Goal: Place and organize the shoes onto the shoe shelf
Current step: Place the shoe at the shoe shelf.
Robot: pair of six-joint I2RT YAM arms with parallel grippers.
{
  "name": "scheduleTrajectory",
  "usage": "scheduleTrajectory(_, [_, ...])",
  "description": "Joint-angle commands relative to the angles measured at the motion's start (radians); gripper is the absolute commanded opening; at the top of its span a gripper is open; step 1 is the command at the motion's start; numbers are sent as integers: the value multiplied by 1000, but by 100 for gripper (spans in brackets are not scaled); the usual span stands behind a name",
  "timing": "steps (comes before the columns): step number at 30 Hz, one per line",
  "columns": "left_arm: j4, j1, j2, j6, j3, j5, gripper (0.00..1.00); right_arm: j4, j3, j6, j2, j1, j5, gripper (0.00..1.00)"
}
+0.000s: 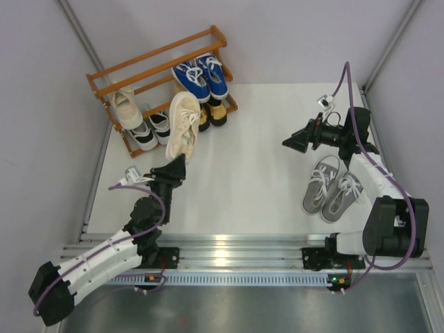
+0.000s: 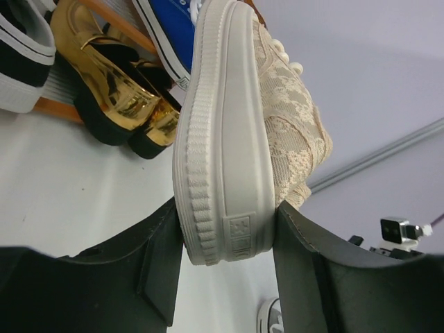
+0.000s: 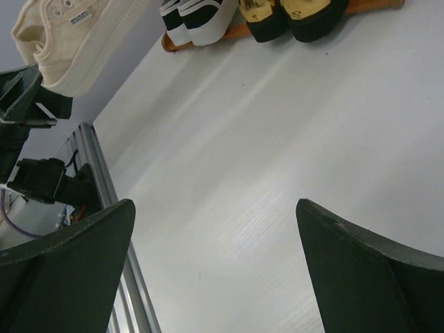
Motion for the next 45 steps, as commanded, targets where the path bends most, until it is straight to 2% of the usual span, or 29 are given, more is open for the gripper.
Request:
scheduleTrajectory(1, [305, 30, 32, 15, 29, -40, 0, -3, 10, -86, -65, -11, -36, 100])
scheduleTrajectory(10, [332, 265, 164, -220, 52, 92, 0, -6, 5, -90, -78, -31, -42, 99])
scheduleTrajectory(14, [381, 380, 286, -306, 70, 165, 0, -3, -2, -93, -85, -48, -39, 99])
scheduleTrajectory(18, [514, 440, 409, -346, 96, 187, 0, -5, -10, -97, -88, -56, -41, 100])
scheduleTrajectory(26, [671, 492, 636, -395, 197, 244, 0, 5, -45, -116, -115, -82, -35, 99])
scheduleTrajectory(35, [835, 524, 856, -397, 296, 167, 0, 3, -53, -126, -124, -111, -44, 99])
scheduleTrajectory(45, [862, 539, 995, -447, 420, 97, 0, 18, -59, -111, -136, -145, -67, 99])
